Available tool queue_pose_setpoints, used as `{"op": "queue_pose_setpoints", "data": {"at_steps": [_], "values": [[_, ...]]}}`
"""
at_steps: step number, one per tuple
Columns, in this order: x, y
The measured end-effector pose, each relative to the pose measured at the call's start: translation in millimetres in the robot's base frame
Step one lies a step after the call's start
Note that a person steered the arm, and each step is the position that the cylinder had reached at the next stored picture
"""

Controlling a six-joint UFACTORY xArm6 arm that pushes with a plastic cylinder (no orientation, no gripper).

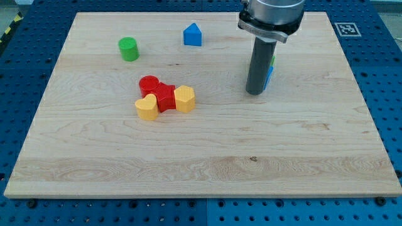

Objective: Push the green circle closer to the green star

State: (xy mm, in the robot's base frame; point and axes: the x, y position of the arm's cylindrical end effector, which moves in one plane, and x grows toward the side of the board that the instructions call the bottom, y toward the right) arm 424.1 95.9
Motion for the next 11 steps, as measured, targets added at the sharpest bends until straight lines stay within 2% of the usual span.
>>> {"op": "queue_pose_setpoints", "data": {"at_steps": [2,5,7,9,10,11], "values": [[-2.7,4.6],[-3.5,-135.0],[-42.2,-181.1],[-45.7,-291.0],[-81.6,-336.8],[-100.1,-345.1]]}}
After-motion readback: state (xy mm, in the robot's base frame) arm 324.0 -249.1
